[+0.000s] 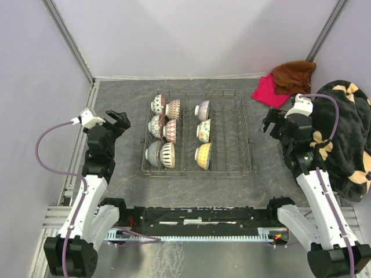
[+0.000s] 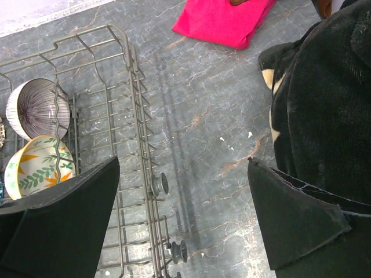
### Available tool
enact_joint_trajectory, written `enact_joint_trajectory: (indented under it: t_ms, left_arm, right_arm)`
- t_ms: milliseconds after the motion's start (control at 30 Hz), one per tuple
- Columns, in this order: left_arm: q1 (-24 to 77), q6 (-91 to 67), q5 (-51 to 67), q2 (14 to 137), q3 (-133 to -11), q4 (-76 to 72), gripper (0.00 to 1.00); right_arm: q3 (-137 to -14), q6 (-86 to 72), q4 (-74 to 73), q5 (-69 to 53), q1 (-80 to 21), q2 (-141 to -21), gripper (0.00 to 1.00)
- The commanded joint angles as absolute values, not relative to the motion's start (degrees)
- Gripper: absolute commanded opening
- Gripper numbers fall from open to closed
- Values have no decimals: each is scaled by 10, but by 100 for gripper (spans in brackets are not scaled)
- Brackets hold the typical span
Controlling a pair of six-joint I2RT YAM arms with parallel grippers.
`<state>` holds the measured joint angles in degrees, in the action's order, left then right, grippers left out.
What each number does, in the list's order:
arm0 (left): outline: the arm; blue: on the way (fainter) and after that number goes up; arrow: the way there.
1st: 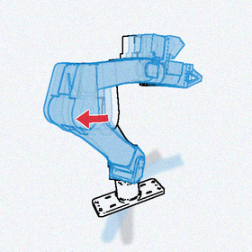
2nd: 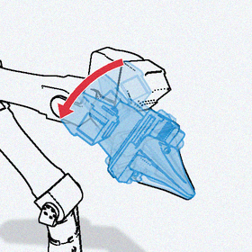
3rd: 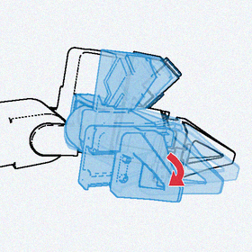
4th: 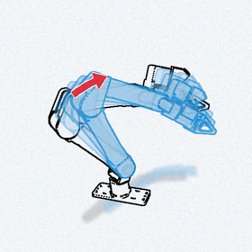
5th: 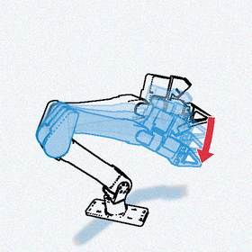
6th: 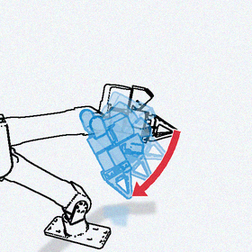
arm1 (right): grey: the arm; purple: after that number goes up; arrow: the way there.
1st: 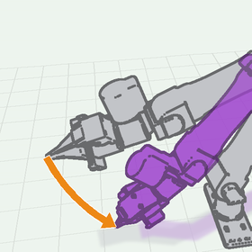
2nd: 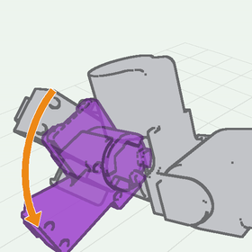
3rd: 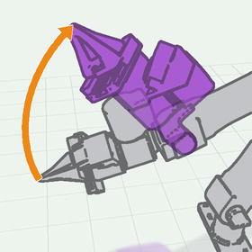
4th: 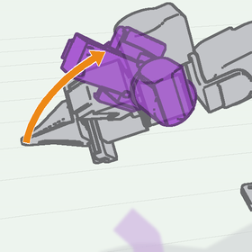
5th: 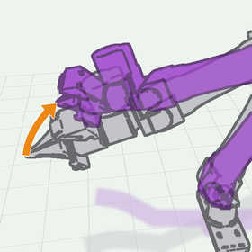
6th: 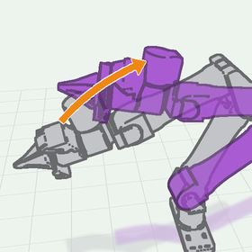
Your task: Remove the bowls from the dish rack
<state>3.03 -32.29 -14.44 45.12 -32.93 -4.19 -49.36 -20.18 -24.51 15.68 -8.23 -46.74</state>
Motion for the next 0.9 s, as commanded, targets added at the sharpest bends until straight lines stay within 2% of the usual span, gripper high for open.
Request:
enact_joint_trajectory:
  t_ms: [0,467,867]
  left_arm:
    - [31,-352,-142,432,-354,-30,99]
    - [30,-366,-226,387,-383,66,99]
    - [31,-332,-163,379,-383,57,99]
  right_arm:
    - [-528,-200,-261,171,-83,-474,99]
    - [-535,-201,-271,171,-83,-483,99]
    - [-533,-202,-274,131,-83,-474,98]
